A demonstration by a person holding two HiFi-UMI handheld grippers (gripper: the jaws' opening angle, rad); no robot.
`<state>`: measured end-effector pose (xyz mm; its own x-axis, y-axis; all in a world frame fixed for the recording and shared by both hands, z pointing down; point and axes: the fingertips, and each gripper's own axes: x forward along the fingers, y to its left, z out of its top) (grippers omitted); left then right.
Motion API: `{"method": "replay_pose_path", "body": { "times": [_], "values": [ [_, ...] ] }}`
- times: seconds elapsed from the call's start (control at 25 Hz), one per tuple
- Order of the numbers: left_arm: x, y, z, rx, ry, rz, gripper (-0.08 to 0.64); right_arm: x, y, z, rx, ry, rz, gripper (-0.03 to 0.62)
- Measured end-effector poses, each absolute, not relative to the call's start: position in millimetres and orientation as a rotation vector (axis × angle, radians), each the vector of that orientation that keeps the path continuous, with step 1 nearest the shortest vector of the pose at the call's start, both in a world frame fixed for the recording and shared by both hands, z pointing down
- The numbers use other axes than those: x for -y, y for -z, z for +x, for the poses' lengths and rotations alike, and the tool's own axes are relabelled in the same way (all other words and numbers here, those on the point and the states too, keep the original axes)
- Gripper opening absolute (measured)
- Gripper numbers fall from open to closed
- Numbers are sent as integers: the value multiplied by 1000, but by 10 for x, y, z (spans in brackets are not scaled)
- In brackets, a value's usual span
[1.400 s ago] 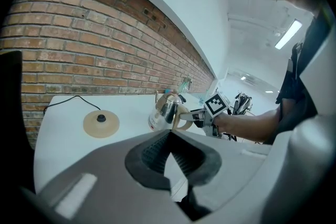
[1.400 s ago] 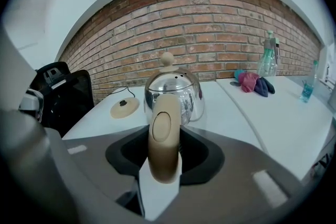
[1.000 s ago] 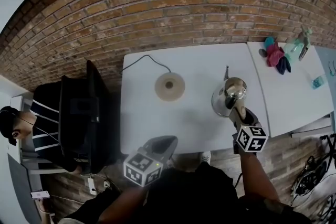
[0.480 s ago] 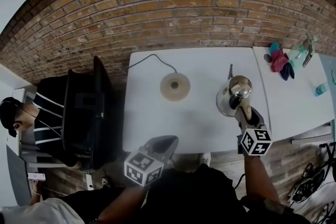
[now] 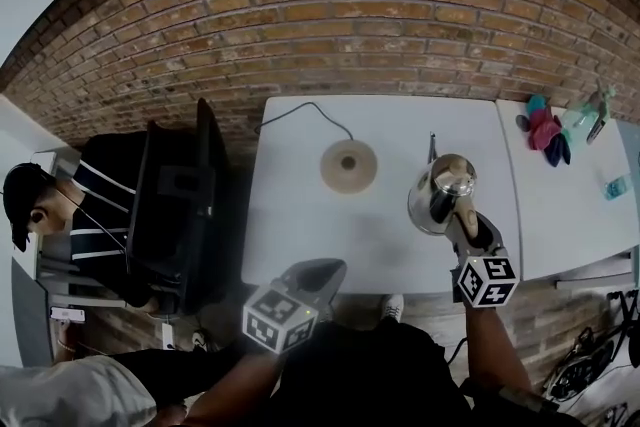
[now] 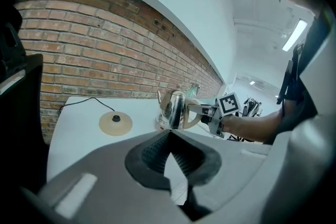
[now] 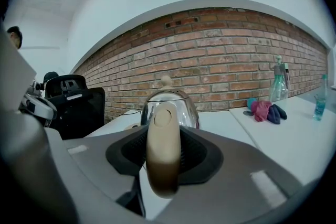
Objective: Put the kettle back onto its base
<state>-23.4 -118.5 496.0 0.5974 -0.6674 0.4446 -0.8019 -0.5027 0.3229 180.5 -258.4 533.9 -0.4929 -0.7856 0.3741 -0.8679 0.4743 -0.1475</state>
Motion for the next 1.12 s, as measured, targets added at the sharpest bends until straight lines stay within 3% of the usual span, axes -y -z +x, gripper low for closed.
{"method": "replay_pose_path", "body": {
  "times": [1.12],
  "values": [
    [1045, -4959, -975, 1352, -294, 2222, 0, 2780, -5180, 619, 2624, -402, 1159, 164]
  ]
}}
